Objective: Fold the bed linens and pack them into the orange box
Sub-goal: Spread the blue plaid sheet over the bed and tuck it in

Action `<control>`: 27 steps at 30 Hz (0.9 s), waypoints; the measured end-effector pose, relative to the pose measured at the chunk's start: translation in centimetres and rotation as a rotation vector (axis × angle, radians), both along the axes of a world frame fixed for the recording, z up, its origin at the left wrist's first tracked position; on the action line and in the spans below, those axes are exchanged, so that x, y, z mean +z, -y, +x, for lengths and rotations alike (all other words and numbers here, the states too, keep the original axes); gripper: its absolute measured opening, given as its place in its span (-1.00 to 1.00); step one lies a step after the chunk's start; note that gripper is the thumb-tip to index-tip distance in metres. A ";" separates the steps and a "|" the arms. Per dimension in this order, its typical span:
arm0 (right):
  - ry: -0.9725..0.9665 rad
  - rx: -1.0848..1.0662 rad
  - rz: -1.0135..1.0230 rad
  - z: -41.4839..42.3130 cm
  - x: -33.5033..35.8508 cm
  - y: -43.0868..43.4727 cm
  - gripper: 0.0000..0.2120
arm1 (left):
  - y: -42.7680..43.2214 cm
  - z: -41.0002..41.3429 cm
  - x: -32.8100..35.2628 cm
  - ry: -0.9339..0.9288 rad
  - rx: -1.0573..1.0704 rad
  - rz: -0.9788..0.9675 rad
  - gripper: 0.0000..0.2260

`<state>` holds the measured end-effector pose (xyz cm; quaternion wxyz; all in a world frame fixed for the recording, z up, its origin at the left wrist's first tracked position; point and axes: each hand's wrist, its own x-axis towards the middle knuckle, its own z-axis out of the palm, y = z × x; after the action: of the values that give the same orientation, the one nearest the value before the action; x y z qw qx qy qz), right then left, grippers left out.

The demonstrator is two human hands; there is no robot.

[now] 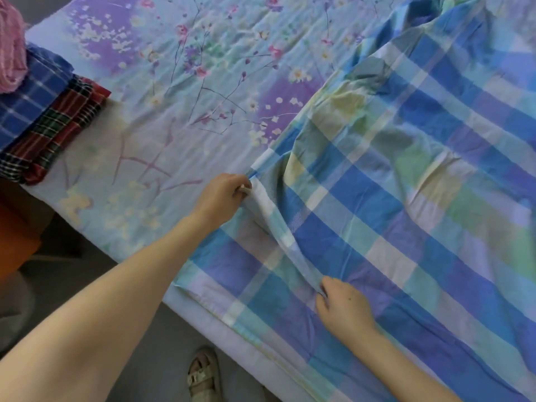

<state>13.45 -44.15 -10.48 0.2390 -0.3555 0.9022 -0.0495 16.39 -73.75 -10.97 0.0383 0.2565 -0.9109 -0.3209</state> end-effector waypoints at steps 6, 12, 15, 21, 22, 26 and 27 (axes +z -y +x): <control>-0.044 -0.375 -0.092 -0.8 4.3 -3.0 -0.80 | -2.2 1.1 7.5 -0.266 0.363 0.447 -0.75; -0.339 -0.615 -0.280 0.3 9.4 -4.2 -0.83 | -1.9 -0.1 16.9 -0.297 0.285 0.357 -0.71; -0.571 -0.850 -0.318 -0.5 12.1 -7.0 -0.82 | -2.1 -0.6 19.8 -0.242 0.057 0.045 -0.70; -0.217 -1.481 -0.323 5.4 12.2 -9.1 -0.70 | -3.0 -0.3 22.1 -0.265 0.045 -0.054 -0.70; 0.002 -1.621 -0.493 6.6 11.7 -8.1 -0.64 | -3.0 0.1 22.1 -0.254 0.068 -0.037 -0.71; 1.077 -2.049 -1.244 7.4 10.8 -5.0 -0.41 | -3.3 1.9 22.1 -0.224 0.074 -0.024 -0.70; 1.178 -2.090 -1.314 6.9 10.6 -4.7 -0.38 | -3.3 2.3 22.1 -0.221 0.068 -0.024 -0.70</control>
<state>20.35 -39.45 0.12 0.2245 0.5119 0.3237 -0.7634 18.70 -70.43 11.08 0.1524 0.2496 -0.8957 -0.3350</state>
